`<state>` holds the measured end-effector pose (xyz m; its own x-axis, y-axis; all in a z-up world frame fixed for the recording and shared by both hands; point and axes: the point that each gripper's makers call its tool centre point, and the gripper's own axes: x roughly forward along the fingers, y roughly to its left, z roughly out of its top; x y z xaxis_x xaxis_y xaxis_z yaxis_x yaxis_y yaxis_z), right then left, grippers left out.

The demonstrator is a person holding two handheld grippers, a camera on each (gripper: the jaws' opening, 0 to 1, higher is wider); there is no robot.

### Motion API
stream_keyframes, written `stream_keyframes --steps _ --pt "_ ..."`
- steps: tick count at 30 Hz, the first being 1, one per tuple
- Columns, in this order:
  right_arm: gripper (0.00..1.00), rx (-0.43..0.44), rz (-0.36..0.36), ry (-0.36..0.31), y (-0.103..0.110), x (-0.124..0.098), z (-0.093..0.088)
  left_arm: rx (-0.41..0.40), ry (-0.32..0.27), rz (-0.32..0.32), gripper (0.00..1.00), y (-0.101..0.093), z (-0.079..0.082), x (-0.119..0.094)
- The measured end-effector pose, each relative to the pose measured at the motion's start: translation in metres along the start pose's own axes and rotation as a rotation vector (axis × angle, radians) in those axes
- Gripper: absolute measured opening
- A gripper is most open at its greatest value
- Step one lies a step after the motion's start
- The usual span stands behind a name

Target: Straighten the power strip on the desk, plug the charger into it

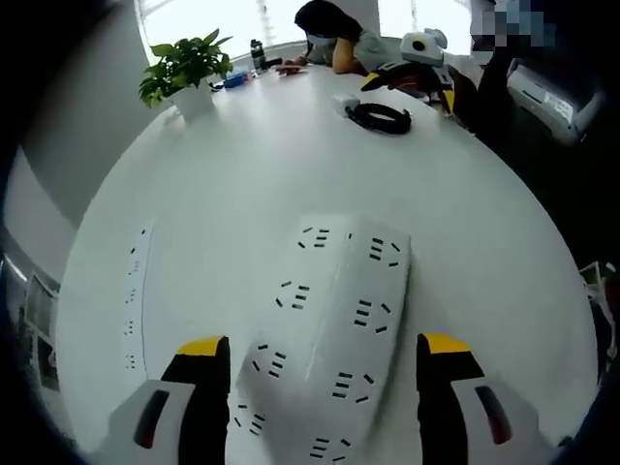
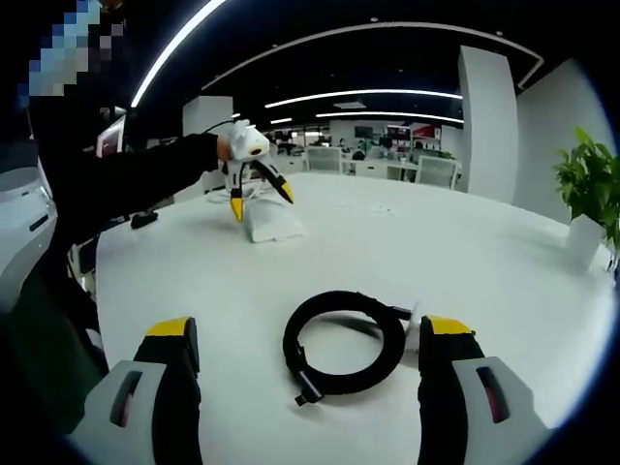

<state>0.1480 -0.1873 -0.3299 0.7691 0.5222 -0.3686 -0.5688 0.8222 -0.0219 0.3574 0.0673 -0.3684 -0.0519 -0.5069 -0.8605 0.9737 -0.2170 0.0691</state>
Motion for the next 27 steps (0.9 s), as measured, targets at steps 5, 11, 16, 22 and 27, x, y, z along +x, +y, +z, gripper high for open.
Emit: stream_keyframes --steps 5,11,16,22,27 --pt "0.94 0.001 -0.006 -0.001 -0.003 0.000 0.001 0.007 -0.006 -0.027 0.79 0.001 0.004 0.003" --pt "0.94 0.008 -0.014 0.004 -0.006 0.000 -0.001 0.003 -0.026 -0.055 0.80 -0.002 0.007 0.004" --pt "0.94 0.011 -0.021 0.006 -0.008 0.000 -0.002 0.018 -0.016 -0.054 0.81 0.001 0.005 0.004" --pt "0.93 0.022 -0.026 0.006 -0.009 0.000 -0.004 0.041 -0.006 -0.068 0.82 -0.004 0.005 0.006" --pt "0.92 0.022 -0.027 0.018 -0.011 0.000 -0.006 0.064 0.009 -0.073 0.81 -0.004 0.003 0.006"
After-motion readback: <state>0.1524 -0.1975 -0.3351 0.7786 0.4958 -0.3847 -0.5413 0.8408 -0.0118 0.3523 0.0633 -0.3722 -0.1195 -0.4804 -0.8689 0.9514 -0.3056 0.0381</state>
